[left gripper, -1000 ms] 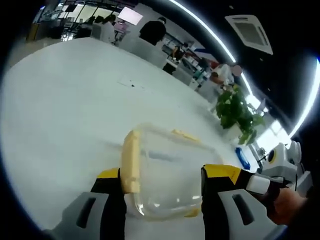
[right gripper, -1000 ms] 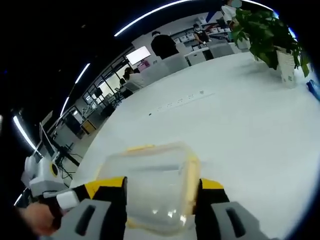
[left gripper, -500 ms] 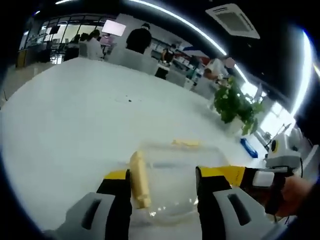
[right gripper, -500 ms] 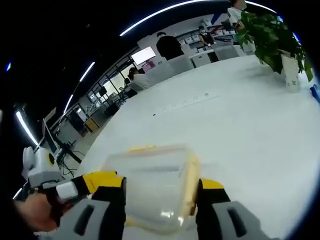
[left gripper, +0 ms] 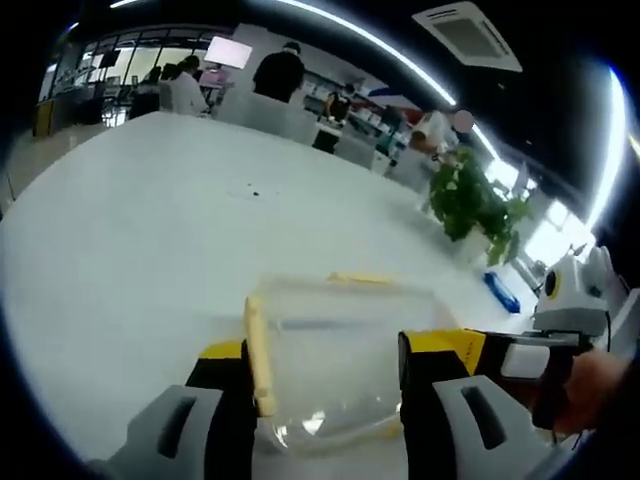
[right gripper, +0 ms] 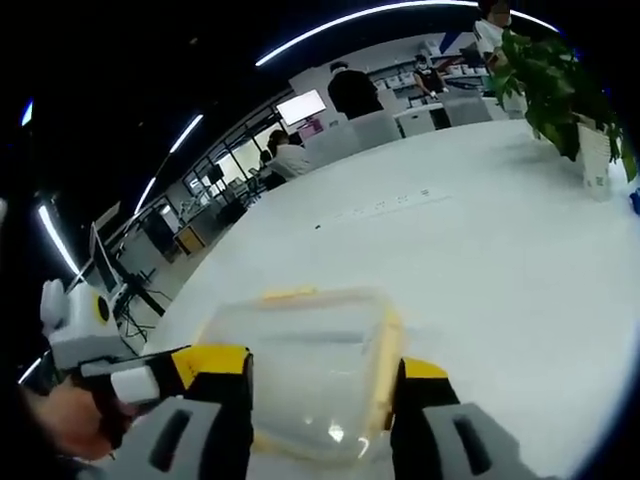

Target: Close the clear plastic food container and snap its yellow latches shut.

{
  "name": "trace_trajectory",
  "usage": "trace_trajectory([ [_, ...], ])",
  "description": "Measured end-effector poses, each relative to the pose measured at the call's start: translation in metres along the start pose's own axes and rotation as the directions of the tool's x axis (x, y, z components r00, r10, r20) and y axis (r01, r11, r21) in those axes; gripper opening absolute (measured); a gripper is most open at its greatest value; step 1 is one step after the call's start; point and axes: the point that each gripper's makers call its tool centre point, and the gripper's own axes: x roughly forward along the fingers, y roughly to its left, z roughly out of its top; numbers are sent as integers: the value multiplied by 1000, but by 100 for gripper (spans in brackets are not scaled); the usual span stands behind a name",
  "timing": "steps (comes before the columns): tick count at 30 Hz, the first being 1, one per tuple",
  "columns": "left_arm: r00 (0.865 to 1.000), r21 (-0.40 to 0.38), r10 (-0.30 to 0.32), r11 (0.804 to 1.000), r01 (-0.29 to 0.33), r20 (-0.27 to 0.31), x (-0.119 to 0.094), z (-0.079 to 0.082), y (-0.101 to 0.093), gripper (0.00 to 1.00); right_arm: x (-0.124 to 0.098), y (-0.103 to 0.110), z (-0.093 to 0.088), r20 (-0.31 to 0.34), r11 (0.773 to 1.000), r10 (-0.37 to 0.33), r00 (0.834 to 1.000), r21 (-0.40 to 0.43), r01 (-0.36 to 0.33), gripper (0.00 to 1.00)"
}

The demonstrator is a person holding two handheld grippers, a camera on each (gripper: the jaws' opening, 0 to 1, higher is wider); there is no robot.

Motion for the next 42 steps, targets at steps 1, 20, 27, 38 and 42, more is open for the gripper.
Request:
trace_trajectory([
  [1, 1000, 2, 0, 1000, 0, 0, 0, 0, 0, 56, -2, 0, -1, 2, 1000, -2, 1000, 1, 2, 54],
  [20, 1000, -3, -10, 1000, 10, -11, 5, 11, 9, 57, 13, 7, 2, -5, 1000, 3, 1000, -2, -3, 54],
  [27, 1000, 0, -9, 1000, 9, -2, 17, 24, 17, 57, 30, 6, 14, -13, 1000, 14, 1000, -4, -14, 54],
  [38, 1000, 2, -6, 1000, 6, 11, 35, 42, 28, 57, 54, 3, 31, -5, 1000, 15, 1000, -4, -15, 54],
  [42, 1000, 4, -8, 1000, 8, 12, 42, 49, 33, 57, 63, 2, 38, -3, 1000, 13, 1000, -4, -13, 54],
])
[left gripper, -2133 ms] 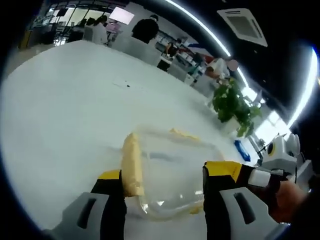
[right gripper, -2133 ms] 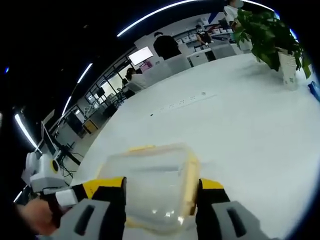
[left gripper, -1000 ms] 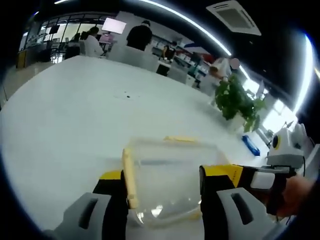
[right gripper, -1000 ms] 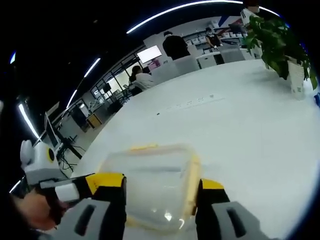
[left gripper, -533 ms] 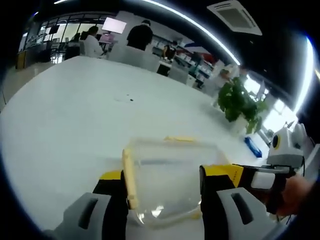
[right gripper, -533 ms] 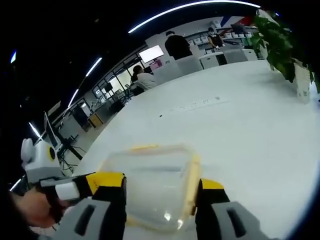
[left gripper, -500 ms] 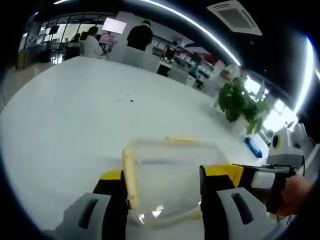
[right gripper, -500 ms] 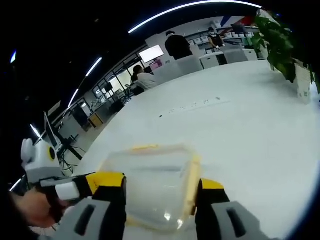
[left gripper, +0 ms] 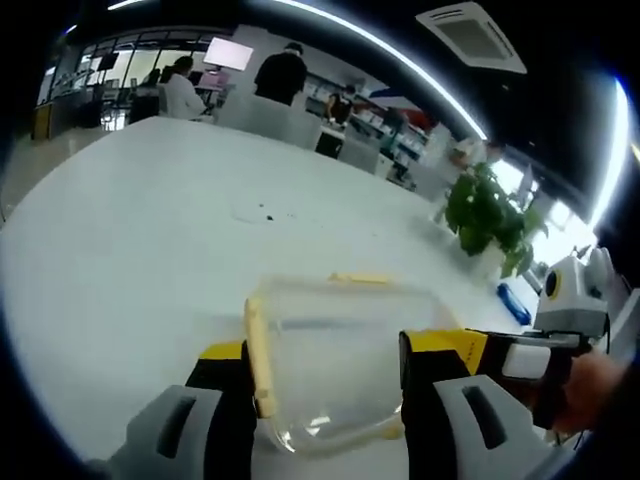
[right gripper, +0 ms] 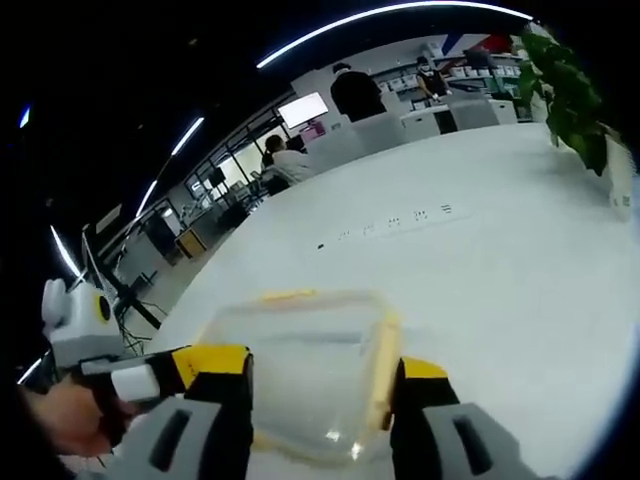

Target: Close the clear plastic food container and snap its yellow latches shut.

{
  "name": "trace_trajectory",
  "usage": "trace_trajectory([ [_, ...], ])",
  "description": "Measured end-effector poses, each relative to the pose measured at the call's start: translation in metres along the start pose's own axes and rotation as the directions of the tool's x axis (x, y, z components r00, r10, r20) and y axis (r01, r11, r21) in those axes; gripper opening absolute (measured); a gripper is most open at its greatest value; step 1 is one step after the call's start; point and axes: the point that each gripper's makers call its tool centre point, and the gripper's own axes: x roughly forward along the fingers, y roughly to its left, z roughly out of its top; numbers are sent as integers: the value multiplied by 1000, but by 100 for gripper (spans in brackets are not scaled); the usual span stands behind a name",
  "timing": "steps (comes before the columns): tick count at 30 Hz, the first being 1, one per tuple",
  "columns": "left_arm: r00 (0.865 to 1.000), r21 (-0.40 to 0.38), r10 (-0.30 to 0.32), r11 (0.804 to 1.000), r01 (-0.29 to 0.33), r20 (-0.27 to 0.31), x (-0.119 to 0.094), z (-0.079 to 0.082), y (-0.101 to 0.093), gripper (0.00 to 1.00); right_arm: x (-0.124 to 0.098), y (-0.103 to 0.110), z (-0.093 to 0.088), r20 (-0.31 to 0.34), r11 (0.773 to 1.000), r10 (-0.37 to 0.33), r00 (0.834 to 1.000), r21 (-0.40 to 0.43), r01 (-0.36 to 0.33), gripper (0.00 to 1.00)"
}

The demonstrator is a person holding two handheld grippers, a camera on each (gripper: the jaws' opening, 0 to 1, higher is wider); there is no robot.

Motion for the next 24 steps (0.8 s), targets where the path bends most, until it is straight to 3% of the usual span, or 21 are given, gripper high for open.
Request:
trace_trajectory([
  [11, 1000, -3, 1, 1000, -1, 3, 18, 17, 12, 57, 23, -4, 16, 1, 1000, 4, 1000, -1, -4, 54],
  [24, 1000, -19, -6, 1000, 6, 3, 17, 17, 13, 58, 25, -7, 19, 35, 1000, 10, 999, 28, -11, 56],
])
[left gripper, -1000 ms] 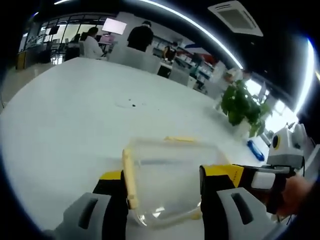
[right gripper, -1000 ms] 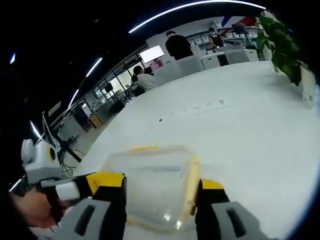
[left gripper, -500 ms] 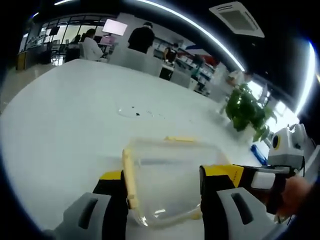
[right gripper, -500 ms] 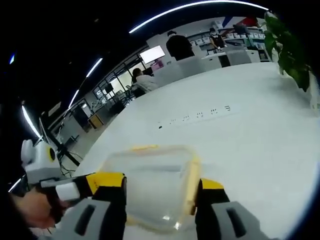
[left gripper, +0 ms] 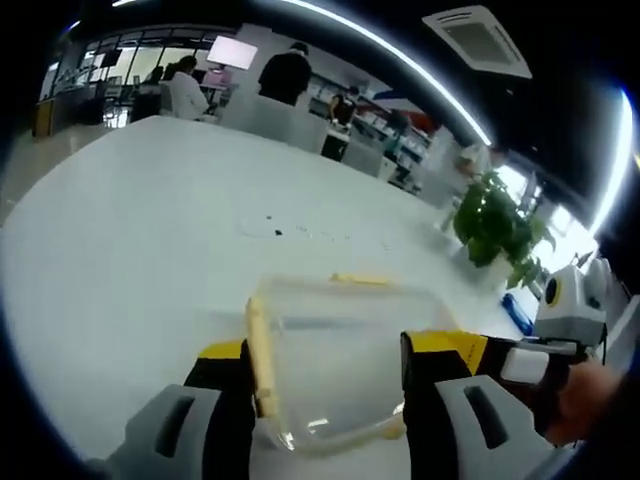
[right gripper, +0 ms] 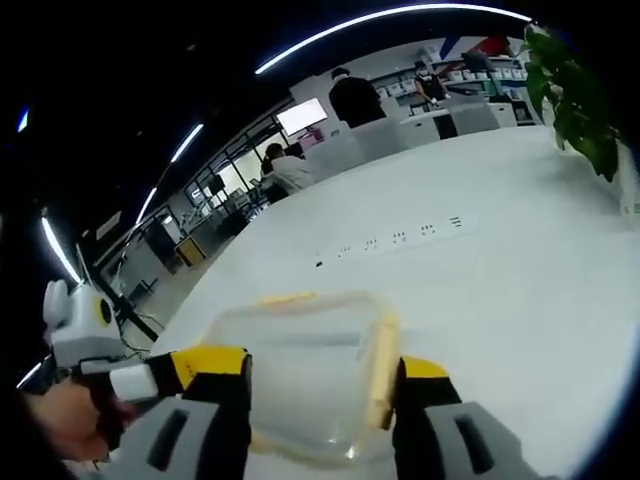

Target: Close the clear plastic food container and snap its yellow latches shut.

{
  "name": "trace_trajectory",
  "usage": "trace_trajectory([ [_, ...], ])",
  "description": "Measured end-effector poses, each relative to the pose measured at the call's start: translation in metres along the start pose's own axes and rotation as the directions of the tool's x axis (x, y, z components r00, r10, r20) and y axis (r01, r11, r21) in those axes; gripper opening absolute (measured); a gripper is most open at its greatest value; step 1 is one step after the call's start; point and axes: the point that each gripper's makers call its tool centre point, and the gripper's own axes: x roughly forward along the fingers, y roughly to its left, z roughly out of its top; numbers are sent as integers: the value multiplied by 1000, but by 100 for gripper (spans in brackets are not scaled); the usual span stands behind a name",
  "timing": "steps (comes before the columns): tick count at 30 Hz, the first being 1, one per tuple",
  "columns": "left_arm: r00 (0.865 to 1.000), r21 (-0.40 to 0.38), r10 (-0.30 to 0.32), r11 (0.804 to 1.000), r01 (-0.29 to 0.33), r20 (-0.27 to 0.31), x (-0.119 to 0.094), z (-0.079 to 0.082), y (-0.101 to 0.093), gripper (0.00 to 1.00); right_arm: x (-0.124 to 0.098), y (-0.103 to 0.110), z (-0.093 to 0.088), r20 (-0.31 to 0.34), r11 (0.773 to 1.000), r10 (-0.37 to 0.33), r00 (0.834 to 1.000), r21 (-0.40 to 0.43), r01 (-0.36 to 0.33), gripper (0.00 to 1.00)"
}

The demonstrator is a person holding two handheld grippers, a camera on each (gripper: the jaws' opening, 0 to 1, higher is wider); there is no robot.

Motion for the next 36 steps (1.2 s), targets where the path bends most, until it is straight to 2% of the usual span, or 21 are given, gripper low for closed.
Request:
trace_trajectory([
  [2, 1000, 12, -24, 1000, 24, -6, -1, 0, 0, 58, 0, 0, -2, -7, 998, -1, 1000, 56, 1, 58],
  [4, 1000, -5, -7, 1000, 7, -4, -4, 4, 4, 55, 1, -1, -4, -10, 998, -1, 1000, 69, 2, 63],
  [6, 1000, 16, 24, 1000, -24, 19, -6, 9, 10, 54, 0, -6, 1, 23, 998, -27, 999, 55, 26, 72],
  [9, 998, 7, 38, 999, -38, 42, -7, 11, 16, 66, -3, -9, 9, 75, 996, -39, 996, 88, 33, 86],
  [11, 997, 3, 54, 999, -55, 49, -6, 11, 21, 82, -2, -12, 11, 92, 994, -51, 994, 97, 42, 100],
  [14, 993, -17, 91, 996, -90, 74, -9, 13, 30, 99, -5, -14, 16, 131, 993, -51, 990, 110, 37, 100],
  [17, 989, -19, 116, 993, -115, 97, -16, 18, 34, 99, -7, -11, 17, 136, 992, -50, 990, 122, 33, 100],
  [24, 988, -29, 109, 994, -106, 110, -29, 25, 29, 99, -16, 7, 23, 131, 997, -25, 991, 78, 15, 100],
  [28, 986, -16, 103, 995, -102, 129, -47, 36, 25, 99, -29, 17, 30, 148, 997, -16, 989, 71, 5, 100],
  [33, 986, -4, 109, 994, -110, 123, -71, 40, 22, 99, -45, 31, 31, 150, 997, -7, 989, 73, -4, 100],
  [36, 985, 35, 110, 993, -116, 136, -94, 47, 16, 99, -62, 40, 35, 164, 999, -4, 986, 45, -4, 100],
])
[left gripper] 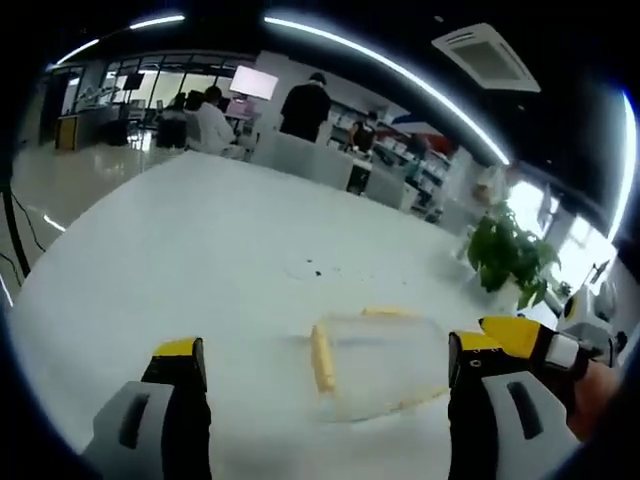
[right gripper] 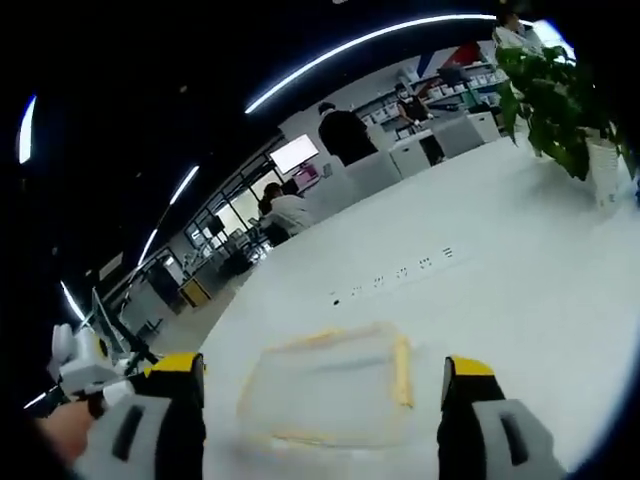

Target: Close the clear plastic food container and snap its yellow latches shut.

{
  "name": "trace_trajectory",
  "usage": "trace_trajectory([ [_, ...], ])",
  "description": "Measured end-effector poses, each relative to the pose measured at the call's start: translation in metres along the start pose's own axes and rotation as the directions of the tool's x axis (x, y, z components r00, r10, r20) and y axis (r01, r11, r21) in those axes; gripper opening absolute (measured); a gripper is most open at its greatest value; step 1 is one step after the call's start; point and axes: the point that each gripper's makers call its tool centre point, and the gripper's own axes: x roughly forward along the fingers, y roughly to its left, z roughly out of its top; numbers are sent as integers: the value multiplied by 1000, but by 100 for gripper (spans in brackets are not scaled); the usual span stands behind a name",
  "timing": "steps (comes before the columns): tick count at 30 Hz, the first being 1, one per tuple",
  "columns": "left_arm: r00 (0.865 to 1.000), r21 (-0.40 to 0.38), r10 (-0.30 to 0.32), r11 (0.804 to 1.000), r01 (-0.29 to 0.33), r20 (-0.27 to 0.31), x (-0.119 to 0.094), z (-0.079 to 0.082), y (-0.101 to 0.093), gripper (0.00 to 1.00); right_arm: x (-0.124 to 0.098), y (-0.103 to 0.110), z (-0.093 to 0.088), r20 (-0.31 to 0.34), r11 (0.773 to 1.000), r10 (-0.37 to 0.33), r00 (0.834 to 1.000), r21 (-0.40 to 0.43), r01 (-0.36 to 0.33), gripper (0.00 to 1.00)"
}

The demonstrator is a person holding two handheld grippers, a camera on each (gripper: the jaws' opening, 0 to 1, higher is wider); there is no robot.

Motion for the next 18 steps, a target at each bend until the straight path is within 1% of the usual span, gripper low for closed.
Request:
trace_trajectory([
  [1, 1000, 13, -1, 1000, 1, 2, -5, 2, -1, 99, -7, 2, 2, 5, 1000, 2, 1000, 1, -2, 100],
  [2, 1000, 18, -1, 1000, 1, 4, -11, 4, 0, 99, -10, 3, 2, 6, 1000, 3, 1000, 2, -3, 100],
  [3, 1000, 22, 0, 1000, 0, 5, -20, 6, 0, 99, -21, 4, 5, 15, 1000, 3, 1000, 9, -3, 100],
  [4, 1000, 24, 0, 1000, 0, 9, -28, 9, 0, 99, -24, 4, 5, 17, 1000, 2, 1000, 8, -3, 100],
  [6, 1000, 21, -4, 1000, 4, 10, -40, 11, -1, 99, -40, 8, 7, 20, 1000, -2, 1000, 18, 2, 100],
  [7, 1000, 22, -14, 1000, 13, 8, -49, 11, -3, 99, -49, 11, 6, 13, 1000, 3, 1000, 9, -3, 100],
  [9, 999, 54, -34, 998, 34, 2, -65, 11, -8, 99, -65, 16, 6, 12, 999, 5, 1000, -48, -4, 100],
  [11, 999, 78, -43, 996, 43, -2, -82, 11, -10, 99, -82, 24, 5, 10, 999, 12, 1000, -52, -12, 100],
  [13, 999, 86, -49, 995, 49, -2, -96, 11, -10, 99, -96, 29, 5, 17, 998, 17, 1000, -64, -16, 100],
  [14, 999, 98, -53, 994, 53, -5, -107, 10, -11, 99, -107, 33, 5, 20, 997, 20, 1000, -69, -18, 100],
  [16, 998, 111, -63, 992, 64, -12, -122, 8, -13, 99, -121, 37, 6, 28, 997, 24, 999, -80, -22, 100],
  [18, 997, 137, -74, 988, 75, -18, -142, 7, -12, 99, -144, 42, 3, 27, 993, 22, 999, -114, -19, 100],
])
